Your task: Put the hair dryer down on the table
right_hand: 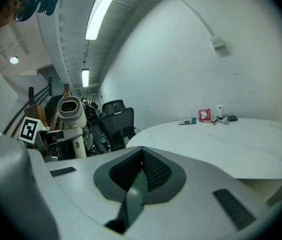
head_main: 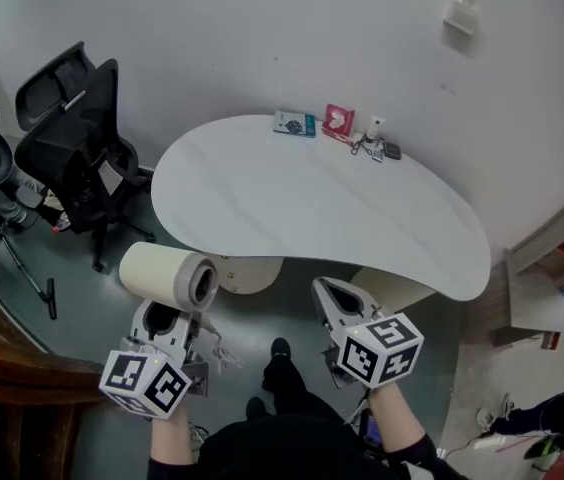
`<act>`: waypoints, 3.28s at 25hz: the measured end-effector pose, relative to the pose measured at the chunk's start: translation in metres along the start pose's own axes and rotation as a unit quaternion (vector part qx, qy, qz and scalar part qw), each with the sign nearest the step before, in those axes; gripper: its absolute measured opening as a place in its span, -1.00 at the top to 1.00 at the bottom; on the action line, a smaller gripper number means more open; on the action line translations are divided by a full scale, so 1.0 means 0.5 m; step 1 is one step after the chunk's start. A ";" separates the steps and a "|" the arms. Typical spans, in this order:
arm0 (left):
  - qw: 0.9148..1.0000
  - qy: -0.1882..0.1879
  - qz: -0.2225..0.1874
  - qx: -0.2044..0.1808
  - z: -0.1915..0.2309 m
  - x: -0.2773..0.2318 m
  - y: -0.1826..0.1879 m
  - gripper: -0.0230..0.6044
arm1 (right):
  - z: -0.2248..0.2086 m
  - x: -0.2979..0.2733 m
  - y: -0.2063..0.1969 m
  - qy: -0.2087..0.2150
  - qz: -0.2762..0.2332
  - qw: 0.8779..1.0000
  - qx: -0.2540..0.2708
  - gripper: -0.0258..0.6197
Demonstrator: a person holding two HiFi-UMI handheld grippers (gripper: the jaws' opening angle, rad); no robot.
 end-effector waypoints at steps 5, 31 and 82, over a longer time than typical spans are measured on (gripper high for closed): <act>1.000 0.013 0.005 0.000 0.031 -0.069 0.012 0.39 | -0.053 -0.063 0.031 -0.001 0.006 1.000 0.002 0.91; 0.998 0.030 0.040 -0.049 0.015 -0.492 0.067 0.39 | -0.284 -0.302 0.195 0.028 0.019 0.999 0.035 0.91; 0.932 -0.065 0.345 -0.092 0.072 -1.010 -0.192 0.39 | -0.530 -0.474 0.210 -0.108 0.055 0.990 -0.068 0.91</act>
Point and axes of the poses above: the fingertips, and each gripper's own axes: x backward along the fingers, z to its left, y out of its top, the point moved 6 cm from there along x, backward along the fingers, and after that the axes turned 5 degrees about x, right-handed, at the moved point
